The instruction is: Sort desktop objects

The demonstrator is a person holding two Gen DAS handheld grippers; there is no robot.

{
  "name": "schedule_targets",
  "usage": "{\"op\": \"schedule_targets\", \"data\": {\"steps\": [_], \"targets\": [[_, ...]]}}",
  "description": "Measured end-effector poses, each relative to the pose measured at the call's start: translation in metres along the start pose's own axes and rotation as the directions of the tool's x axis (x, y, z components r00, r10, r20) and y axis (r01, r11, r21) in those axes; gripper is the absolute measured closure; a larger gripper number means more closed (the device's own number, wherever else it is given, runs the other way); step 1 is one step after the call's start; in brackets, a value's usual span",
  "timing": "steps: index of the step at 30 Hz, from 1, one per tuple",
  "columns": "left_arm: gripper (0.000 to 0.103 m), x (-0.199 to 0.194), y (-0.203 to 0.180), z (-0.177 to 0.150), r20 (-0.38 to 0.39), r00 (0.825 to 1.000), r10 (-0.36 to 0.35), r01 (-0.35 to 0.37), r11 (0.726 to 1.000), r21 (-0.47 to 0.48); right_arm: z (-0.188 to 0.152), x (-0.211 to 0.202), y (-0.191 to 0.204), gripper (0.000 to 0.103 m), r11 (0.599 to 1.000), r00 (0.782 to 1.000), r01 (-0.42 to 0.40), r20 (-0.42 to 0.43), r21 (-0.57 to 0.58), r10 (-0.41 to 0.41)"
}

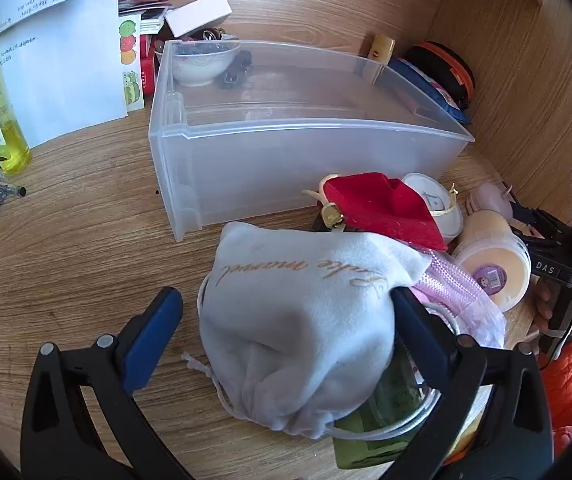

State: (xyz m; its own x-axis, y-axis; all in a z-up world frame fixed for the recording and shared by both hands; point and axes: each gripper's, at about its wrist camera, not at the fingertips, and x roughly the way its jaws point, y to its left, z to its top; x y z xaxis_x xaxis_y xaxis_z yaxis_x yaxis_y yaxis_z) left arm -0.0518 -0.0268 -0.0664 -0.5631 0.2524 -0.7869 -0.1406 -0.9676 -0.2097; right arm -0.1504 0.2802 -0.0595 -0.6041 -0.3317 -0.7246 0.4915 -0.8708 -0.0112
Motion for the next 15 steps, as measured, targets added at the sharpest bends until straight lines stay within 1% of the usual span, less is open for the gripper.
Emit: {"op": "schedule_targets", "data": {"steps": [3,5,7,11,12,14,15], "targets": [[0.0,0.0024,0.0031,0.003,-0.007,1.0,-0.017,0.017,1.0,-0.008,-0.0008,0.0014,-0.0009,0.032,1.0,1.0,-0.006,-0.003,0.004,0.006],[0.0,0.0053,0.0051,0.0039,-0.013,0.999,-0.03,0.029,0.999,-0.022,-0.0013,0.0029,-0.0013,0.04,1.0,1.0,-0.016,-0.006,0.005,0.016],[0.0,0.0067,0.0065,0.0059,-0.017,0.999,-0.042,0.042,0.998,-0.037,-0.0023,0.0036,-0.0008,0.043,1.0,1.0,-0.026,-0.012,0.005,0.027],[0.0,0.0085,0.0052,0.0071,-0.021,0.999,-0.037,0.037,0.999,-0.025,-0.0021,0.0032,0.0007,0.043,1.0,1.0,-0.025,-0.008,0.004,0.025],[0.001,0.0087,0.005,0.0075,-0.022,0.999,-0.041,0.04,0.999,-0.023,-0.0018,0.0032,0.0008,0.043,1.0,1.0,-0.026,-0.007,0.005,0.026],[0.006,0.0082,0.0051,0.0075,-0.022,0.999,-0.048,0.048,0.999,-0.015,-0.0011,0.003,0.0003,0.043,1.0,1.0,-0.024,-0.003,0.009,0.024],[0.012,0.0075,0.0044,0.0074,-0.02,0.998,-0.054,0.054,0.998,-0.011,-0.0009,0.0024,0.0004,0.043,1.0,1.0,-0.022,0.001,0.008,0.022]]}}
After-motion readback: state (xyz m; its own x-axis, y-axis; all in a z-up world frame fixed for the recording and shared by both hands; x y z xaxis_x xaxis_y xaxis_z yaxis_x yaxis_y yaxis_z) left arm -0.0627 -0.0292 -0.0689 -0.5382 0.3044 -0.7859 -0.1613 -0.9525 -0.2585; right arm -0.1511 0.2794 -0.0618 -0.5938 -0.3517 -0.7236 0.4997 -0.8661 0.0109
